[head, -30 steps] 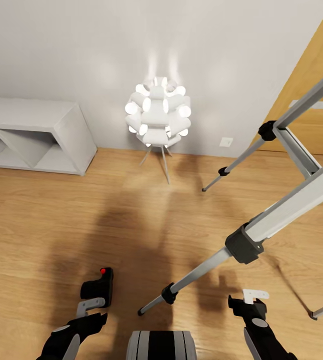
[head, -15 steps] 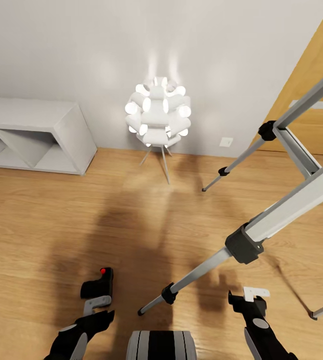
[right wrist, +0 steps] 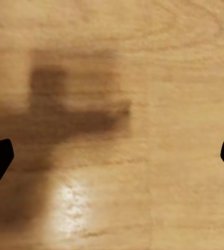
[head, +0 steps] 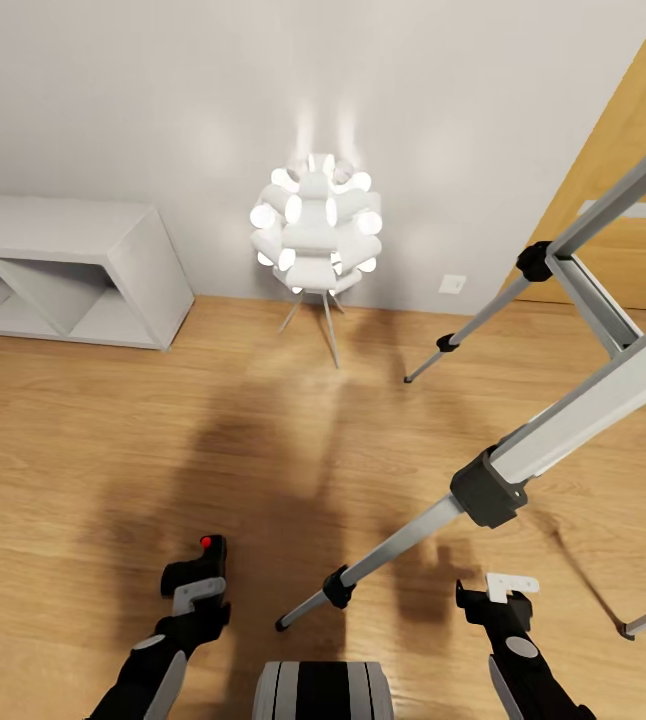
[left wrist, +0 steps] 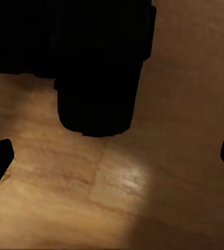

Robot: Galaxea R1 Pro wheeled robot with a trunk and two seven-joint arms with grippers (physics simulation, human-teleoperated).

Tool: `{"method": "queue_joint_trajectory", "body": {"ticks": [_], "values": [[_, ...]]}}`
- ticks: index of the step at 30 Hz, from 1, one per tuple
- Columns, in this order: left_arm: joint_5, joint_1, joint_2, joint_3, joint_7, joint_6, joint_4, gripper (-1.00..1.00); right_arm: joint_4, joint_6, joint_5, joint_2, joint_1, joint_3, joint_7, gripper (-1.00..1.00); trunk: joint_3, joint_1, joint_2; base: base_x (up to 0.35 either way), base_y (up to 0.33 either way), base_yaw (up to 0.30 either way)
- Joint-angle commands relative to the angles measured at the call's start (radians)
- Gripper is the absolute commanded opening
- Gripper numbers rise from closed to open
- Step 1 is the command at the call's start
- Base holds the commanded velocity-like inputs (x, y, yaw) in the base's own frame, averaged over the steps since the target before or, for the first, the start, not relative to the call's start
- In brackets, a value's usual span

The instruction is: Attach the digital camera to the camera tripod in the bedroom.

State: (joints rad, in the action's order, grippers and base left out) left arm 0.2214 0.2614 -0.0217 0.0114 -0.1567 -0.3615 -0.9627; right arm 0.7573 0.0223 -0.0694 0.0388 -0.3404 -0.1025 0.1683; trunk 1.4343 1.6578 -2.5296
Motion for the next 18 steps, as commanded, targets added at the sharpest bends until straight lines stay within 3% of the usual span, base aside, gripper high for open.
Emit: {"method": "queue_joint_trajectory", "body": {"ticks": [1,18], "values": [[0.003,0.003,0.0,0.001,-0.007,0.006,0.006,1.0,0.0,0.002,-0.007,0.0,0.0,0.0,0.002,1.0,0.001,0.0,0.0,0.0,0.0,0.0],[-0.104,0.014,-0.001,0.001,-0.007,0.05,0.054,1.0,0.0,0.002,-0.007,-0.001,0.0,0.0,0.002,1.0,0.001,0.0,0.0,0.0,0.0,0.0]]}}
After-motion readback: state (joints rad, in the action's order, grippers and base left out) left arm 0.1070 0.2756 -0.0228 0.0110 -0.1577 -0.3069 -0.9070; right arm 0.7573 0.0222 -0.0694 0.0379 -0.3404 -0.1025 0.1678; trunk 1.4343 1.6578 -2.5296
